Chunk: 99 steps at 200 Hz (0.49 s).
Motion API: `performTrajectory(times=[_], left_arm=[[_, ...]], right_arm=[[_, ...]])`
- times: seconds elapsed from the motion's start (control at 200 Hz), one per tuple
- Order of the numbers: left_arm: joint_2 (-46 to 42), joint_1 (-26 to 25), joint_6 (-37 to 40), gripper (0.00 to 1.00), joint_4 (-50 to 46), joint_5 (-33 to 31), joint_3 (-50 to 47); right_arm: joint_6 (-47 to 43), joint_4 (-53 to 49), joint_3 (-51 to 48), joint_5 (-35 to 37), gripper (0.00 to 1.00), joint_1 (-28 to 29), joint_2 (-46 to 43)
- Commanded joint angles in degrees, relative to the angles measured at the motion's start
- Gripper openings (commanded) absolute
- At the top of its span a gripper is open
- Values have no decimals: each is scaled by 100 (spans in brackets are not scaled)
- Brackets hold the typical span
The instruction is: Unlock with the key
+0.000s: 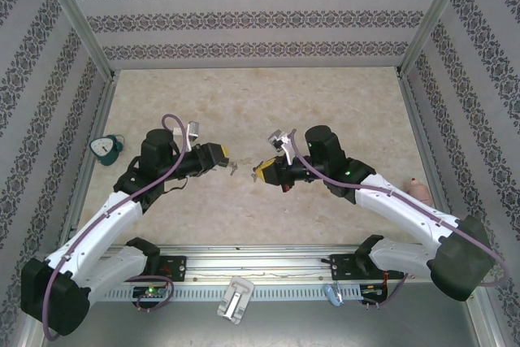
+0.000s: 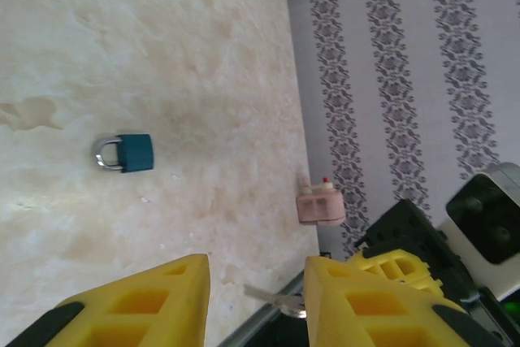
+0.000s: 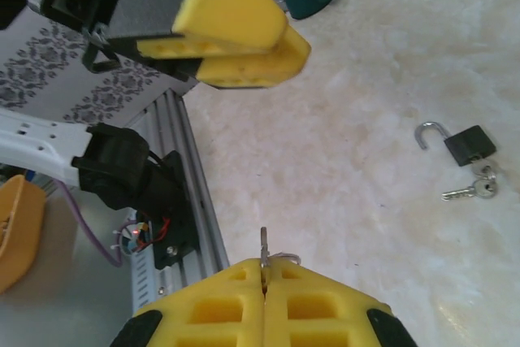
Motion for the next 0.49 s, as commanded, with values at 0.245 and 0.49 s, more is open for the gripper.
performTrajectory(times=[0.245,0.49], left_arm=[[215,-526,718,49,144,525,674],[552,-779,1227,49,-253,542,1226]], right_arm=[[29,41,491,-1012,0,-63,125],[-33,-119,644,-1259,0,25,328]])
